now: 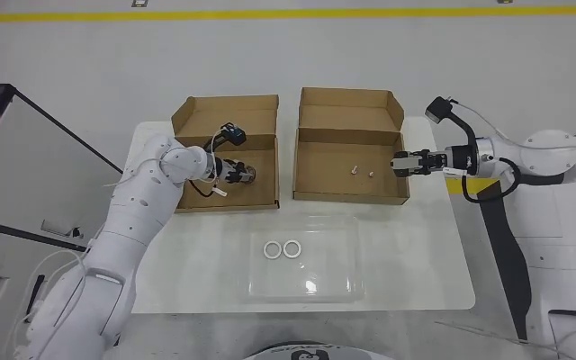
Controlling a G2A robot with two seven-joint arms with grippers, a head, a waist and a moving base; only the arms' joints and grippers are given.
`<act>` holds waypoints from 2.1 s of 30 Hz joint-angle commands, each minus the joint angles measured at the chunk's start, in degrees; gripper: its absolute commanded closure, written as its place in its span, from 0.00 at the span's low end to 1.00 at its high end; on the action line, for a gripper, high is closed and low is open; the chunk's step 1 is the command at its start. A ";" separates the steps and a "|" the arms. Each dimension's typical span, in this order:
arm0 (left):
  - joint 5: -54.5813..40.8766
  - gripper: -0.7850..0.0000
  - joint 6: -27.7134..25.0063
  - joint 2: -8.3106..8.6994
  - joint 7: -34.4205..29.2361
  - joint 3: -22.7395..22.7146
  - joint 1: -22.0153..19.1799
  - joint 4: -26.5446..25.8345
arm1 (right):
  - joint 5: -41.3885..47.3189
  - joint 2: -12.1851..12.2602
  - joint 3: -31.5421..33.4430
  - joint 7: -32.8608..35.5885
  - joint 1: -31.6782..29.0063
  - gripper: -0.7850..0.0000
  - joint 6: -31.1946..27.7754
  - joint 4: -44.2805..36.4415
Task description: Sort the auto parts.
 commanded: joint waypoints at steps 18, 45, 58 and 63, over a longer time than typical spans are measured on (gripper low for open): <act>0.69 0.57 0.00 0.22 1.17 1.79 -0.03 0.82 | 0.01 0.00 0.00 0.00 0.00 0.00 0.00 0.00; -19.93 0.00 4.28 6.93 -17.93 -15.93 12.16 -34.18 | 0.01 0.00 0.00 0.00 0.00 0.00 0.00 0.00; -30.00 0.00 9.77 9.49 -22.86 -21.01 21.85 -49.05 | 0.01 0.00 0.00 0.00 0.00 0.00 0.00 0.00; -30.00 0.00 9.77 9.49 -22.86 -21.01 21.85 -49.05 | 0.01 0.00 0.00 0.00 0.00 0.00 0.00 0.00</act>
